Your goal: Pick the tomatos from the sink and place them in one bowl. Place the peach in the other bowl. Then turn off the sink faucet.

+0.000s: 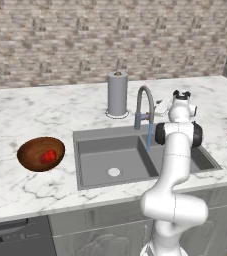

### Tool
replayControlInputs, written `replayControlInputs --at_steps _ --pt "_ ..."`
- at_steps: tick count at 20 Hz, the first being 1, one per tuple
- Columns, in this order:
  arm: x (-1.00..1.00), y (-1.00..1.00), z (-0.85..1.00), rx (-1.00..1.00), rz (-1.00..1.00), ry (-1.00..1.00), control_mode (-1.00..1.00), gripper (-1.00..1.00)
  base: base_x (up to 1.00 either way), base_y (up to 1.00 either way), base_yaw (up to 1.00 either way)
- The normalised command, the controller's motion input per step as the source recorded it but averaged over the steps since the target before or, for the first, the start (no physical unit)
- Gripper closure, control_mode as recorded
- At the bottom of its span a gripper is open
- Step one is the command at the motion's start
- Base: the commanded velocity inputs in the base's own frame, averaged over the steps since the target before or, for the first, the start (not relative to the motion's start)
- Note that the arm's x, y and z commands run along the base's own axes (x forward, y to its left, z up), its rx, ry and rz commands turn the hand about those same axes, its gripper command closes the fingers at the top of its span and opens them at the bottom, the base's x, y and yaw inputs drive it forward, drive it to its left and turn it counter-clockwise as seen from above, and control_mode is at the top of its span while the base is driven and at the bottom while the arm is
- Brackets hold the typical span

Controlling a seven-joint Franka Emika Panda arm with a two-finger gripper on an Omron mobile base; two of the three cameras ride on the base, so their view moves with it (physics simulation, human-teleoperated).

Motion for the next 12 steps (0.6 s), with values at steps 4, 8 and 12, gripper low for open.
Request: replayControlInputs --at_steps 4,8,12 --pt "0.05 0.59 0.17 0.00 -0.01 0.00 -1.00 -1.00 0.00 0.00 0.00" --pt "-0.04 0.73 0.71 0.00 0.00 0.00 -1.00 -1.00 0.00 0.00 0.00" --pt "0.00 1.00 0.92 0.00 -0.02 0.00 -1.00 -1.00 0.00 0.00 0.00"
